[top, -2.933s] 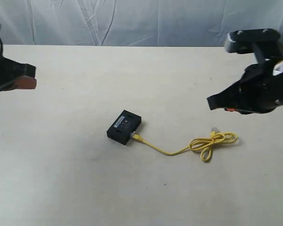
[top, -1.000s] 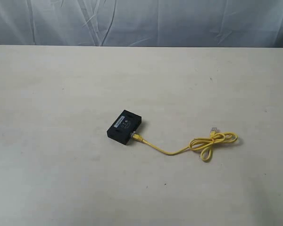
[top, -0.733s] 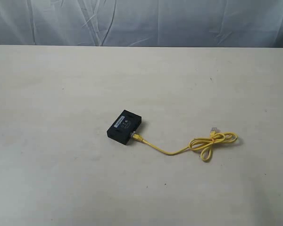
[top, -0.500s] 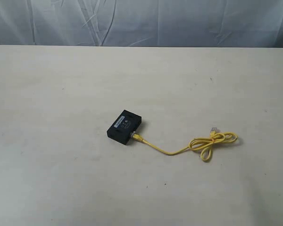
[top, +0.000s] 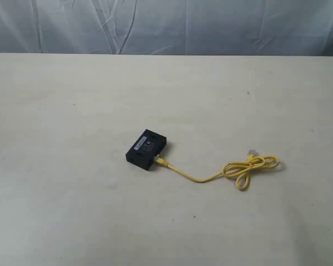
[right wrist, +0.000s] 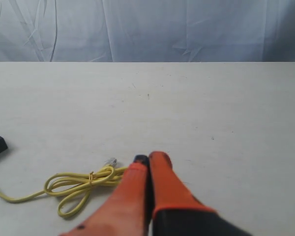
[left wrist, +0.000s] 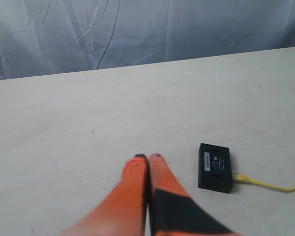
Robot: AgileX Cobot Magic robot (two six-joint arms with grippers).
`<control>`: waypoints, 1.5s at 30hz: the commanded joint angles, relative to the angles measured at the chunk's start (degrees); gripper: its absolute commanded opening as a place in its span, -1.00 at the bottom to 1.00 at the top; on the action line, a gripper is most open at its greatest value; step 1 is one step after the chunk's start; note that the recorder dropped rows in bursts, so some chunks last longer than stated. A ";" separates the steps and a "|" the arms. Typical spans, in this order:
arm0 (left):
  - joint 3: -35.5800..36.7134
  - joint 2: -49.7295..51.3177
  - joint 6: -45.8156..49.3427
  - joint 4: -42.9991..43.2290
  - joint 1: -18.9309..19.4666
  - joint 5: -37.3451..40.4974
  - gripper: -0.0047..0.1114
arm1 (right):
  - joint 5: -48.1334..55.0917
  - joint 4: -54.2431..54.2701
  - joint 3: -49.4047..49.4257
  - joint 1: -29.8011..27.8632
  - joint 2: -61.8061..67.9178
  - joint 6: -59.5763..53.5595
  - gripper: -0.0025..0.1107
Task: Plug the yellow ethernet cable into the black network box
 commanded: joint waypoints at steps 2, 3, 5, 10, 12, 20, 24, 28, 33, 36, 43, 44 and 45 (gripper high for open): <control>0.32 -0.25 -0.04 -0.06 0.00 -0.28 -0.92 | -0.91 -0.29 0.26 0.00 -0.28 -0.21 -0.96; 0.32 -0.25 -0.04 -0.06 0.00 -0.28 -0.92 | -0.91 -0.29 0.26 0.00 -0.28 -0.21 -0.96; 0.32 -0.25 -0.04 -0.06 0.00 -0.28 -0.92 | -0.91 -0.29 0.26 0.00 -0.28 -0.21 -0.96; 0.32 -0.39 1.98 3.24 -1.17 -1.60 -0.92 | -0.91 -0.29 0.26 0.00 -0.28 -0.21 -0.96; 0.32 -1.71 2.73 8.18 -1.17 -1.60 -0.92 | -0.91 -0.29 0.26 0.00 -0.28 -0.21 -0.96; 1.19 -13.24 2.73 12.91 -0.02 -1.45 -0.92 | -0.91 -0.28 0.26 0.00 -0.28 -0.08 -0.96; 3.39 -20.82 2.73 13.74 -0.02 -1.45 -0.92 | -0.91 -0.28 0.26 0.00 -0.28 -0.08 -0.96; 8.37 -26.88 2.73 14.13 -0.02 -3.11 -0.92 | -0.91 -0.28 0.26 0.00 -0.28 -0.08 -0.96; 14.19 -26.88 2.73 14.10 -0.02 -7.50 -0.92 | -1.04 -0.28 0.26 0.00 -0.28 -0.08 -0.96; 16.43 -26.88 2.61 14.10 -0.02 -8.09 -0.92 | -1.04 -0.28 0.26 0.00 -0.28 -0.08 -0.96; 23.30 -26.88 -19.40 32.86 -0.02 -8.60 -0.92 | -1.04 -0.28 0.26 0.00 -0.28 -0.08 -0.96; 23.99 -26.88 -23.99 37.42 -0.02 -9.36 -0.92 | -1.04 -0.17 0.26 0.00 -0.28 -0.08 -0.96; 24.75 -26.88 -29.39 40.64 -0.02 -10.58 -0.92 | -1.04 -0.08 0.26 0.00 -0.28 -0.08 -0.96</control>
